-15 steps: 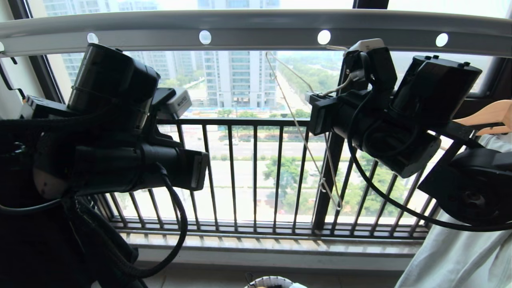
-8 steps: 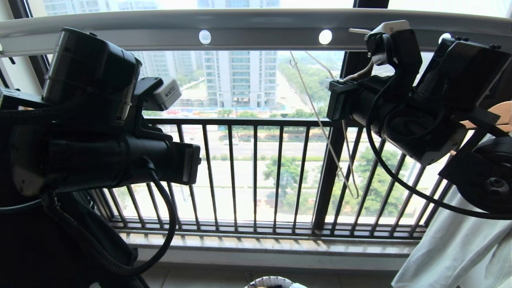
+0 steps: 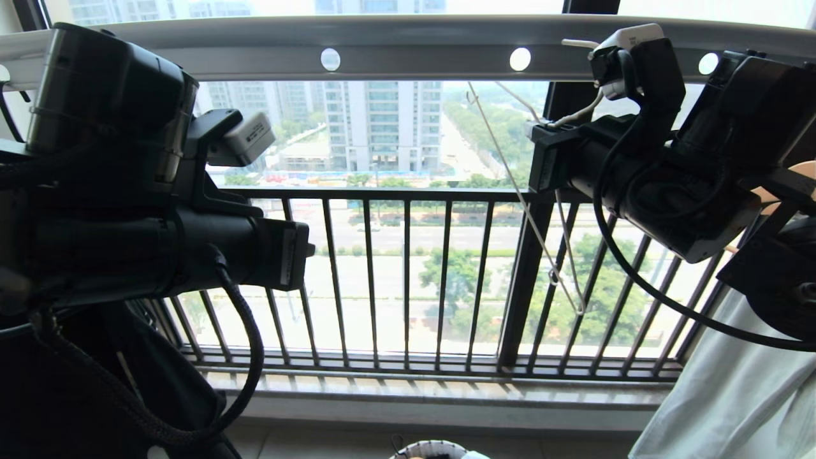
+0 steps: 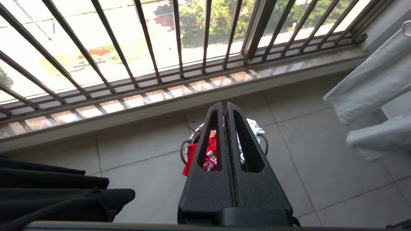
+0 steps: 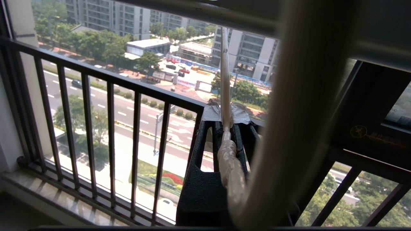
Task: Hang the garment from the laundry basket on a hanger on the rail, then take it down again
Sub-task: Hang the clothes rack on the clothesline
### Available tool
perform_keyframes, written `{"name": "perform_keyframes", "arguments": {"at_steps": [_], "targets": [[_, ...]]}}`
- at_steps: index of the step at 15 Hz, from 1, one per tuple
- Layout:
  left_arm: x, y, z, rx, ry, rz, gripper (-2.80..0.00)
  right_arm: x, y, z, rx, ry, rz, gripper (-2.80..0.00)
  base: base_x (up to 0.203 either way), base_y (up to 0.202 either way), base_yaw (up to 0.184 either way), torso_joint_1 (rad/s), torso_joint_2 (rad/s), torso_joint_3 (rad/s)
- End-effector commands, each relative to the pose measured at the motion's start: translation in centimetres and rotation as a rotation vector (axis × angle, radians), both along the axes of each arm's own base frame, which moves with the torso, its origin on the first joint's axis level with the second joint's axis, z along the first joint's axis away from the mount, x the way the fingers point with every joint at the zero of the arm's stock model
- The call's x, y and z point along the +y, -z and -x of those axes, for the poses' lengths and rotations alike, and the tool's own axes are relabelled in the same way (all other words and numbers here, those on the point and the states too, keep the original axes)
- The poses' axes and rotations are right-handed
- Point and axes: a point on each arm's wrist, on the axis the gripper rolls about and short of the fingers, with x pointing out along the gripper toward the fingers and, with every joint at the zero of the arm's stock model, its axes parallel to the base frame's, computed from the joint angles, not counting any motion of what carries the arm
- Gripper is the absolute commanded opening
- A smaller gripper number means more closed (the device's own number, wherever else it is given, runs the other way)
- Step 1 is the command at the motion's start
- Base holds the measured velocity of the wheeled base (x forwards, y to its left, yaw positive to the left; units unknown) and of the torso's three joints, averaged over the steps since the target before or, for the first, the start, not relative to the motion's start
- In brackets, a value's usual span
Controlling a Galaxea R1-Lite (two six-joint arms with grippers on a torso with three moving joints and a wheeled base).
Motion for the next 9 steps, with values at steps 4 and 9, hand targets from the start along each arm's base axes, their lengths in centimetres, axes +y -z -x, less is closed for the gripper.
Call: {"name": "perform_keyframes", "arguments": {"at_steps": [4, 9], "targets": [[0.5, -0.6, 0.7, -0.024, 0.004, 0.004, -2.8, 2.5, 0.4, -0.8, 0.042, -0.046, 0.032, -2.8, 0.0, 0.0, 0.0, 0.0, 0.0, 0.0], [0.8, -0.9, 1.0, -0.036, 0.005, 0.012, -2.8, 3.1, 0.7, -2.6, 0.043, -0.036, 0.03, -2.8, 0.0, 0.0, 0.0, 0.0, 0.0, 0.0]]}}
